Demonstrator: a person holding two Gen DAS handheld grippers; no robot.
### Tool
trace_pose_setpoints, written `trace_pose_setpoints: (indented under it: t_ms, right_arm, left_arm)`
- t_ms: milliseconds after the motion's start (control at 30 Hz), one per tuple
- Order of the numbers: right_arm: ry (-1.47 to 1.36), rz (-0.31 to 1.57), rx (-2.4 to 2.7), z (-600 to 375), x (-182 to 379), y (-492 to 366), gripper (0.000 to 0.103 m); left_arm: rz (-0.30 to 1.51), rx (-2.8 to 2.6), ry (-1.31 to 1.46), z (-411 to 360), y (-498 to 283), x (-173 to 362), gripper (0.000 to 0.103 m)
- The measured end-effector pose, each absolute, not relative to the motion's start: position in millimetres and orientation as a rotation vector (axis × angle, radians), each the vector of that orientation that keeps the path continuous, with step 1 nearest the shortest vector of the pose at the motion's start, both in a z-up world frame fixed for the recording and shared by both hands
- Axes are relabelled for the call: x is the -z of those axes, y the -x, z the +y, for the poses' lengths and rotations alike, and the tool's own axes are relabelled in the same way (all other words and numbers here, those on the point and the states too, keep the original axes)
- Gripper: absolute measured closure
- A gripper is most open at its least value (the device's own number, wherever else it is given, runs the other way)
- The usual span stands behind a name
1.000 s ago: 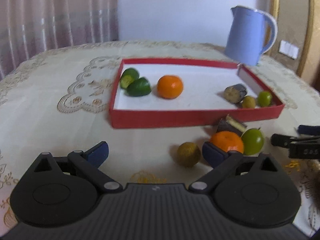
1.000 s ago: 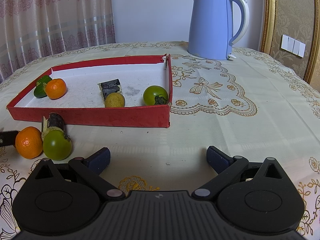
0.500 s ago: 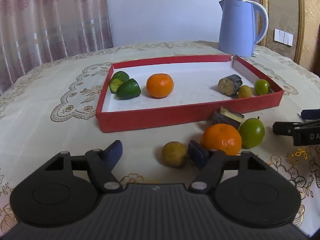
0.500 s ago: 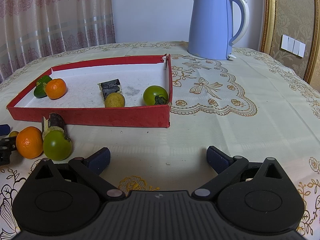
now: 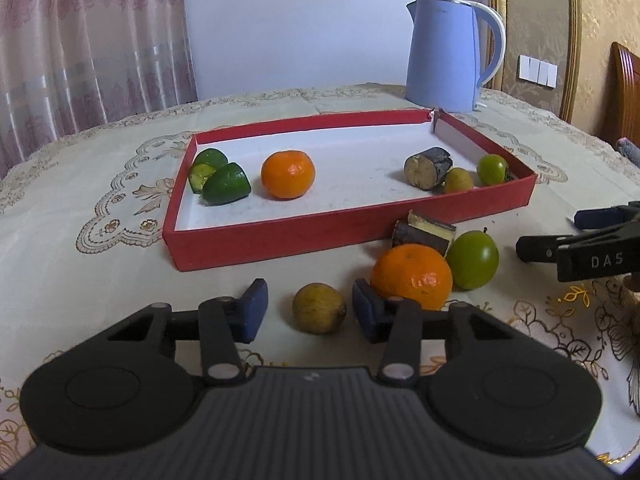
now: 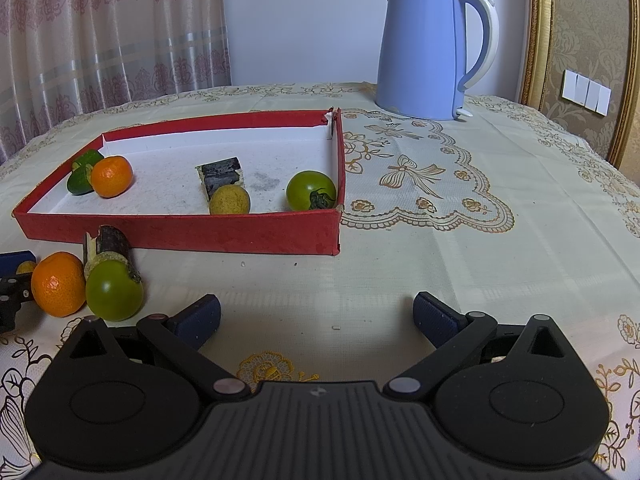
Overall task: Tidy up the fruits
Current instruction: 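Close the left gripper on the small brownish-yellow fruit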
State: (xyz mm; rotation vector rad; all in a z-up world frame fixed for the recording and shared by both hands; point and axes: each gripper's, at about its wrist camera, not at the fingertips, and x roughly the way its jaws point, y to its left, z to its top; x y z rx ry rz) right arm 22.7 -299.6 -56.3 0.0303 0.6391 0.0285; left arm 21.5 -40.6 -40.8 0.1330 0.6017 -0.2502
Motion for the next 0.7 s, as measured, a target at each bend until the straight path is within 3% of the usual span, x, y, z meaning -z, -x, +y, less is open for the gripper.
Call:
trace_pose_setpoints:
  t_ms: [67,267,700]
  right_arm:
    - [-0.030,0.639,-0.029,-300,56,-23,0.000]
    - [-0.030,0.639,-0.028,-299,56,-23,0.000]
    - [-0.030,0.640,-0.028,-299,55,-23,0.000]
  left_arm:
    - [0.602,0.256,-0.134,-41,-20,40,0.068]
    - [0.592,0.265,-0.154,-47,-15,40,0.079]
    - [0.594,0.206,-0.095,-33,-19,39,0.079]
